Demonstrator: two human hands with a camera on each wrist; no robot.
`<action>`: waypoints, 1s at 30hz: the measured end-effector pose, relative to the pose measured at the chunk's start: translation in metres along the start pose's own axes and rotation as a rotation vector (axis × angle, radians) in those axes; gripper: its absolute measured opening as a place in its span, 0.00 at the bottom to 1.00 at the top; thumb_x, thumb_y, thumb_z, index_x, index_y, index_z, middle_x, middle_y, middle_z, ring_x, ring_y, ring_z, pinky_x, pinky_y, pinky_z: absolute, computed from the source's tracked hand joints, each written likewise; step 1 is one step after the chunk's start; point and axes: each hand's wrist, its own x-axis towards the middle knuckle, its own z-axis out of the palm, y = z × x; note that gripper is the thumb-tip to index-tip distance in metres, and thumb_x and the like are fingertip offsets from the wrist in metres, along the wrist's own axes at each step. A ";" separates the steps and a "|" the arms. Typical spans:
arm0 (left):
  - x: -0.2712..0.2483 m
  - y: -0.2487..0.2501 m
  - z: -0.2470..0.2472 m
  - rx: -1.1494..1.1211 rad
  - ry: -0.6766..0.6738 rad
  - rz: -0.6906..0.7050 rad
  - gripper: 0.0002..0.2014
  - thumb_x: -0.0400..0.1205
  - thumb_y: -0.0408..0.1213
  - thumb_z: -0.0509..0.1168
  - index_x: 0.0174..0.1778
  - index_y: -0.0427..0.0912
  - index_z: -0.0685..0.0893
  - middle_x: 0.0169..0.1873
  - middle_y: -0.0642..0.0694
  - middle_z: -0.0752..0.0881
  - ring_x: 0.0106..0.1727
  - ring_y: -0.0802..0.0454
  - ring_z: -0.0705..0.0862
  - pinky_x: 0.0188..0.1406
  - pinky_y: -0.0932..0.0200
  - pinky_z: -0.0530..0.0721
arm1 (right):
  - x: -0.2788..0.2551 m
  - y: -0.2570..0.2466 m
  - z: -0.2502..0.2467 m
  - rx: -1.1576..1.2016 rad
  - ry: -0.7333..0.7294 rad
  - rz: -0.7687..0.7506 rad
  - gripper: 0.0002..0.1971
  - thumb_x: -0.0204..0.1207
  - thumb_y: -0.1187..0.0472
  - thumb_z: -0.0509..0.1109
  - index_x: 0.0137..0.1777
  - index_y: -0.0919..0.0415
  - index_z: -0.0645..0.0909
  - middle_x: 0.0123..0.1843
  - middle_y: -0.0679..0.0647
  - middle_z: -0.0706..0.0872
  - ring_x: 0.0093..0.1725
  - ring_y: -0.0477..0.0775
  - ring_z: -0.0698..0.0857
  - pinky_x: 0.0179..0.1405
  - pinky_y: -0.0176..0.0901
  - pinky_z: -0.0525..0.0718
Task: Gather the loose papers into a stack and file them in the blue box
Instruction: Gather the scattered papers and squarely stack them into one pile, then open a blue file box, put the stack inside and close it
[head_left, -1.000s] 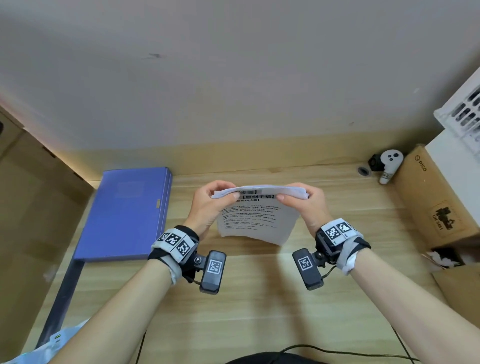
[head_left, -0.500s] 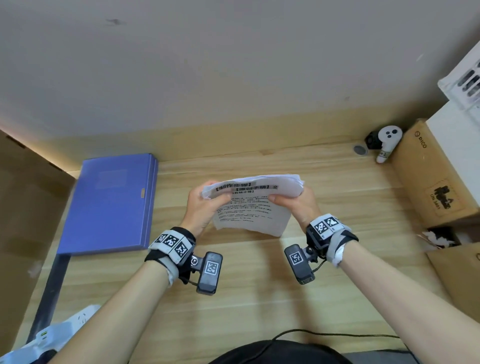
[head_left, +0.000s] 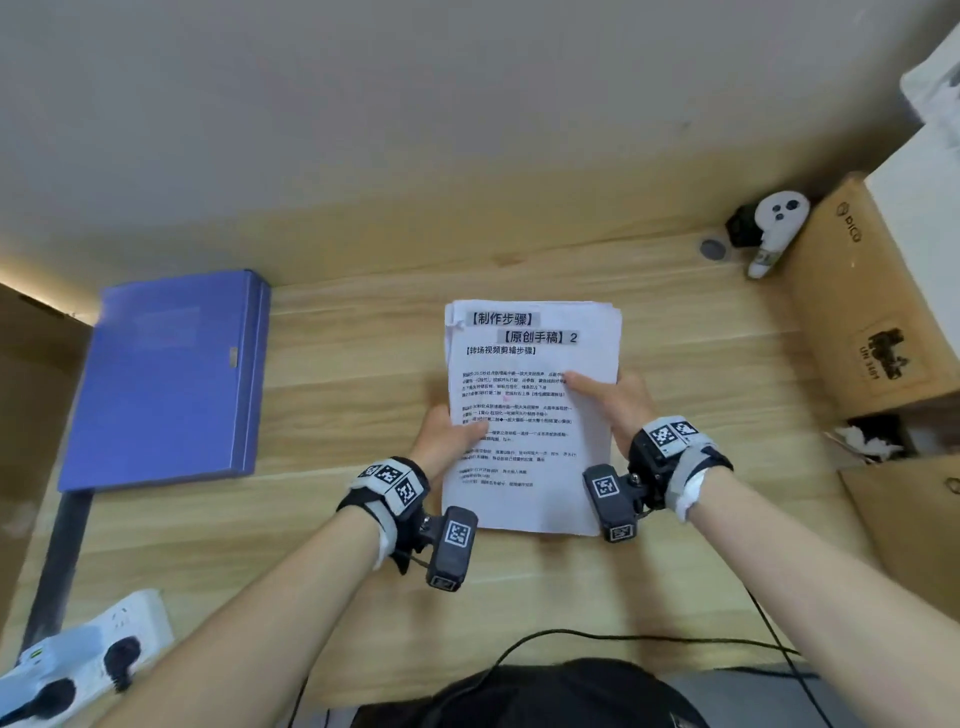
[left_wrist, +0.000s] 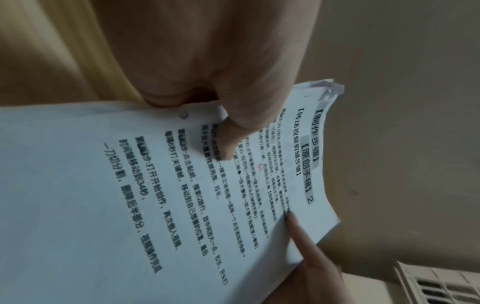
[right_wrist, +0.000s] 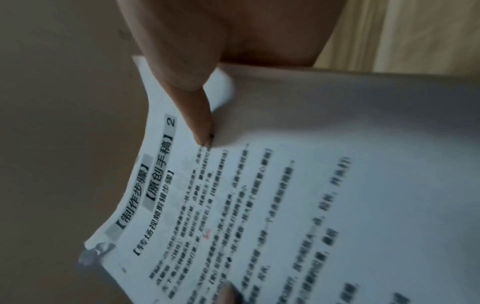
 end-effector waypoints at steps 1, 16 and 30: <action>0.006 -0.007 0.007 -0.019 0.001 -0.040 0.13 0.82 0.29 0.68 0.62 0.37 0.83 0.54 0.43 0.89 0.54 0.44 0.89 0.56 0.45 0.88 | 0.002 0.008 -0.007 -0.071 0.008 0.013 0.17 0.72 0.65 0.78 0.61 0.63 0.84 0.56 0.57 0.91 0.51 0.57 0.91 0.51 0.49 0.88; 0.031 -0.052 0.053 0.031 0.221 -0.071 0.20 0.78 0.23 0.63 0.67 0.36 0.79 0.59 0.40 0.87 0.54 0.46 0.87 0.46 0.55 0.86 | 0.033 0.063 -0.049 -0.650 0.167 -0.014 0.20 0.70 0.63 0.73 0.63 0.62 0.79 0.55 0.55 0.88 0.49 0.57 0.85 0.49 0.50 0.85; 0.035 -0.033 -0.038 0.112 0.309 0.064 0.22 0.78 0.26 0.66 0.69 0.41 0.79 0.61 0.44 0.84 0.52 0.49 0.82 0.39 0.64 0.79 | 0.003 0.026 0.015 -0.687 0.284 -0.166 0.31 0.74 0.66 0.68 0.78 0.61 0.68 0.77 0.59 0.70 0.78 0.60 0.65 0.77 0.52 0.64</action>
